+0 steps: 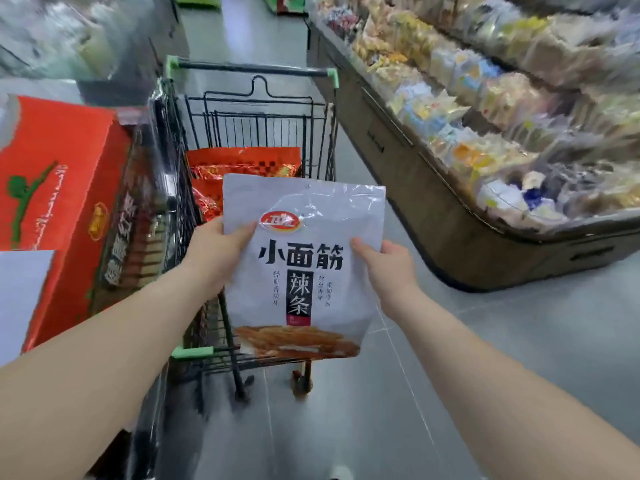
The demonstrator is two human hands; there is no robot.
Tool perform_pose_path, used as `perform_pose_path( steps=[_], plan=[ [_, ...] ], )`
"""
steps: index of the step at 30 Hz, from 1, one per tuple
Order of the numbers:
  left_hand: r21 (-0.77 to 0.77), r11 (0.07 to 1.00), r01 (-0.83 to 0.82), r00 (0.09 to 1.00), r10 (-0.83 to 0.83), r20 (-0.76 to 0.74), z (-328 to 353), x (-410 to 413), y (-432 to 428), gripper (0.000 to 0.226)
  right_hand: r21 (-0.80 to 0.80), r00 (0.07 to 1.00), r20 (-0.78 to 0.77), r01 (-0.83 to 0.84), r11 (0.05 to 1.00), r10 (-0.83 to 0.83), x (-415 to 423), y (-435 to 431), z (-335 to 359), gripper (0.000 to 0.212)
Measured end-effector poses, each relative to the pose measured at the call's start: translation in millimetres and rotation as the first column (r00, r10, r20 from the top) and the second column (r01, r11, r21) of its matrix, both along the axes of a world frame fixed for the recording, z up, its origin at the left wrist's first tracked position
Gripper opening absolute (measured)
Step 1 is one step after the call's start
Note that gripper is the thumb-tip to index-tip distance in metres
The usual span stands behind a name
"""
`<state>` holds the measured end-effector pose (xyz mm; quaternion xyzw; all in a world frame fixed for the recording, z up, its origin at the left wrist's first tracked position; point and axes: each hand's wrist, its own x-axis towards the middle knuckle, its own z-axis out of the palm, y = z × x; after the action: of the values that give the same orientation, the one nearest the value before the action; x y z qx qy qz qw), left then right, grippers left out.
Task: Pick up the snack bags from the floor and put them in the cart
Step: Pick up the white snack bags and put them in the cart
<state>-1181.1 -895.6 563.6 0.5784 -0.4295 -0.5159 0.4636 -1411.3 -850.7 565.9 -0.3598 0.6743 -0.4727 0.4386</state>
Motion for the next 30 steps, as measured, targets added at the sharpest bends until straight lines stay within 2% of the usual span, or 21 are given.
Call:
perform_pose_path(
  steps=[2, 5, 6, 8, 11, 14, 16, 17, 20, 23, 25, 27, 30],
  plan=[
    [-0.041, 0.997, -0.064, 0.998, 0.064, 0.003, 2.3, 3.5, -12.2, 0.012, -0.009, 0.997, 0.016, -0.071, 0.997, 0.071, -0.2, -30.9, 3.0, 0.011],
    [-0.071, 0.984, -0.163, 0.987, 0.164, -0.003, 3.5, 17.0, -33.4, 0.01, 0.021, 0.984, -0.014, -0.179, 0.984, 0.179, 14.7, -75.8, 5.3, 0.049],
    [-0.068, 0.981, -0.184, 0.983, 0.184, -0.005, 1.5, 22.7, -40.3, 0.007, 0.024, 0.978, -0.023, -0.209, 0.978, 0.209, 18.4, -88.0, 1.4, 0.047],
    [-0.074, 0.977, -0.202, 0.978, 0.205, 0.041, -5.1, 36.5, -55.9, 0.011, 0.022, 0.958, -0.054, -0.282, 0.959, 0.282, 26.8, -113.2, -8.9, 0.014],
    [-0.049, 0.99, -0.13, 0.944, 0.139, 0.301, -22.1, 56.3, -79.7, 0.012, 0.063, 0.937, -0.139, -0.315, 0.947, 0.321, 34.6, -148.0, -36.5, 0.023],
    [0.06, 0.997, -0.058, 0.867, 0.021, 0.497, -47.7, 74.9, -102.9, 0.007, 0.203, 0.898, -0.206, -0.35, 0.915, 0.389, 44.6, -172.1, -65.3, 0.016],
    [0.142, 0.988, -0.057, 0.837, -0.03, 0.546, -66.4, 86.0, -120.8, 0.006, 0.312, 0.856, -0.26, -0.364, 0.878, 0.447, 53.4, -184.0, -78.8, 0.008],
    [0.175, 0.983, -0.06, 0.827, -0.049, 0.56, -76.2, 93.1, -134.6, 0.006, 0.345, 0.849, -0.271, -0.354, 0.869, 0.453, 59.4, -194.2, -89.4, 0.011],
    [0.252, 0.967, -0.045, 0.754, -0.133, 0.643, -97.5, 105.5, -156.2, 0.015, 0.386, 0.829, -0.302, -0.346, 0.855, 0.472, 70.0, -210.6, -107.9, 0.008],
    [0.324, 0.946, -0.029, 0.653, -0.227, 0.723, -112.5, 114.7, -170.6, 0.018, 0.469, 0.799, -0.291, -0.36, 0.806, 0.526, 80.3, -222.8, -129.4, 0.024],
    [0.335, 0.942, -0.033, 0.609, -0.247, 0.754, -120.5, 120.6, -177.8, 0.012, 0.491, 0.774, -0.296, -0.379, 0.784, 0.559, 86.4, -228.4, -137.5, 0.022],
    [0.329, 0.944, -0.035, 0.576, -0.25, 0.779, -127.4, 125.9, -184.5, 0.015, 0.5, 0.755, -0.311, -0.387, 0.775, 0.577, 90.6, -237.2, -146.4, 0.011],
    [0.351, 0.935, -0.056, 0.556, -0.263, 0.788, -137.1, 128.7, -187.0, 0.02, 0.528, 0.738, -0.306, -0.393, 0.753, 0.601, 95.0, -246.3, -154.9, 0.01]
  ],
)
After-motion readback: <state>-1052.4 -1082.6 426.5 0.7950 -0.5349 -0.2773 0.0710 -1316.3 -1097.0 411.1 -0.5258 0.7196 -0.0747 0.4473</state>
